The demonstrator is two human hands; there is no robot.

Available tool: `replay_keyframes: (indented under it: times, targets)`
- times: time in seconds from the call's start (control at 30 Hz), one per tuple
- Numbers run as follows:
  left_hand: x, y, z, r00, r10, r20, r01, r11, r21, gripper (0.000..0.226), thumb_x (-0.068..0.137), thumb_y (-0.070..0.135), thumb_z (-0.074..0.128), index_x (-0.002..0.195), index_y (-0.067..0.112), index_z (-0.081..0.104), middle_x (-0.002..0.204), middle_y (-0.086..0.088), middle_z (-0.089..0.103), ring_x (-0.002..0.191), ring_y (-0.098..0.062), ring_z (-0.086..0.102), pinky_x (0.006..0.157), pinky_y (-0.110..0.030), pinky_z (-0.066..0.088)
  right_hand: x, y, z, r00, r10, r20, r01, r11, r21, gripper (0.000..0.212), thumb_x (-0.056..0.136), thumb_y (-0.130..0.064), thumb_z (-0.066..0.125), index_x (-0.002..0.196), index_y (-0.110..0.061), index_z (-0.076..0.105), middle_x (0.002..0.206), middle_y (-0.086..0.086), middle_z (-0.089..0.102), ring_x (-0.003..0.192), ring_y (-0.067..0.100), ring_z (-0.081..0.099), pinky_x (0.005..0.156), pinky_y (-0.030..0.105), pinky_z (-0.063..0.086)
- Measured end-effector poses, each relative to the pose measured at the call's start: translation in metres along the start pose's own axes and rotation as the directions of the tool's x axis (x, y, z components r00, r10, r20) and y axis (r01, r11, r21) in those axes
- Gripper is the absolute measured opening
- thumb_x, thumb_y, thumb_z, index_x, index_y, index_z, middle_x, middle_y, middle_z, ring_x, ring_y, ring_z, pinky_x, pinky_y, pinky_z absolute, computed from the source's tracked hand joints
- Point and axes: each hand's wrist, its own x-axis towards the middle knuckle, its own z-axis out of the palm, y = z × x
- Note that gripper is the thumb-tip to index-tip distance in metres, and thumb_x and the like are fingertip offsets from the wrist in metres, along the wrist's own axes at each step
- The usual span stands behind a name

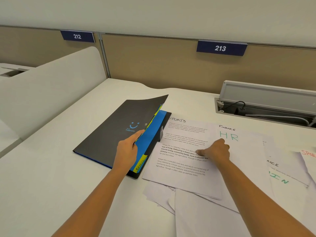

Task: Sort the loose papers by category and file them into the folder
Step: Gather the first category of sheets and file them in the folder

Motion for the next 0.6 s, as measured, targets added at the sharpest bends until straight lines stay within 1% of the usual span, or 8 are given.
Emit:
replay_keyframes:
  times: [0.1,0.13,0.23,0.27,0.37,0.43,0.5,0.6]
  targets:
    - [0.0,-0.001,0.0,1.0,-0.002,-0.004,0.002,1.0,-0.008,0.048,0.098,0.003,0.033,0.138,0.028,0.041,0.133,-0.011,0.053,0.072,-0.017,0.054,0.048,-0.013,0.036,0.003,0.0,-0.002,0.998,0.043,0.035,-0.045,0.996,0.077,0.086,0.067,-0.026,0.084,0.13,0.001,0.032,0.13,0.018,0.048,0.12,0.036,0.049,0.089,0.04,0.044]
    - [0.0,-0.001,0.0,1.0,-0.001,-0.003,0.001,1.0,-0.011,0.047,0.098,0.003,0.034,0.137,0.028,0.041,0.134,-0.01,0.052,0.073,-0.017,0.055,0.048,-0.013,0.035,0.004,0.001,-0.003,0.998,0.046,0.035,-0.048,0.996,0.078,0.075,0.07,-0.024,0.081,0.126,0.0,0.037,0.127,0.017,0.052,0.117,0.035,0.052,0.087,0.039,0.045]
    - [0.0,0.0,-0.001,1.0,0.005,0.002,-0.005,1.0,-0.021,0.047,0.098,0.003,0.034,0.138,0.027,0.04,0.137,-0.009,0.05,0.081,-0.015,0.054,0.05,-0.013,0.037,0.003,0.004,-0.006,1.0,0.001,-0.017,0.001,0.995,0.096,0.031,0.085,-0.019,0.063,0.109,-0.004,0.051,0.119,0.015,0.059,0.108,0.035,0.056,0.081,0.034,0.043]
    - [0.0,0.0,-0.002,1.0,0.007,-0.002,-0.007,0.999,-0.035,0.047,0.097,0.003,0.034,0.138,0.026,0.04,0.138,-0.009,0.049,0.081,-0.014,0.053,0.05,-0.014,0.038,0.003,0.005,-0.007,0.999,-0.026,-0.039,0.031,0.992,0.121,0.027,0.087,-0.017,0.059,0.111,-0.004,0.053,0.119,0.015,0.059,0.108,0.035,0.056,0.082,0.033,0.042]
    - [0.001,0.0,-0.006,1.0,0.003,-0.028,-0.005,0.995,-0.097,0.048,0.096,-0.001,0.037,0.137,0.021,0.043,0.139,-0.007,0.049,0.088,-0.014,0.053,0.058,-0.019,0.044,0.002,0.004,-0.015,0.982,-0.135,-0.136,0.165,0.956,0.241,0.035,0.091,-0.015,0.055,0.124,-0.005,0.051,0.123,0.015,0.058,0.11,0.035,0.055,0.088,0.035,0.042]
    - [0.001,0.0,-0.009,0.999,-0.017,-0.041,0.01,0.984,-0.176,0.049,0.094,-0.006,0.037,0.136,0.018,0.044,0.137,-0.004,0.051,0.097,-0.015,0.054,0.058,-0.01,0.044,-0.002,0.002,-0.023,0.963,-0.17,-0.208,0.235,0.908,0.347,0.036,0.091,-0.013,0.056,0.126,-0.005,0.051,0.124,0.016,0.058,0.109,0.035,0.057,0.093,0.041,0.045]
    - [0.002,0.001,-0.013,0.998,-0.052,-0.038,0.04,0.962,-0.269,0.051,0.092,-0.009,0.037,0.136,0.016,0.044,0.135,-0.003,0.052,0.099,-0.008,0.052,0.056,-0.008,0.043,-0.005,-0.002,-0.032,0.949,-0.166,-0.267,0.274,0.854,0.443,0.036,0.091,-0.013,0.056,0.126,-0.005,0.05,0.125,0.016,0.058,0.108,0.035,0.058,0.093,0.044,0.047]
    - [0.004,0.001,-0.017,0.995,-0.088,-0.036,0.07,0.931,-0.358,0.054,0.091,-0.009,0.039,0.136,0.019,0.045,0.134,-0.002,0.054,0.07,-0.002,0.047,0.055,-0.018,0.038,-0.006,-0.006,-0.047,0.932,-0.122,-0.341,0.3,0.787,0.539,0.036,0.092,-0.013,0.056,0.126,-0.006,0.05,0.124,0.015,0.058,0.109,0.034,0.058,0.091,0.042,0.046]
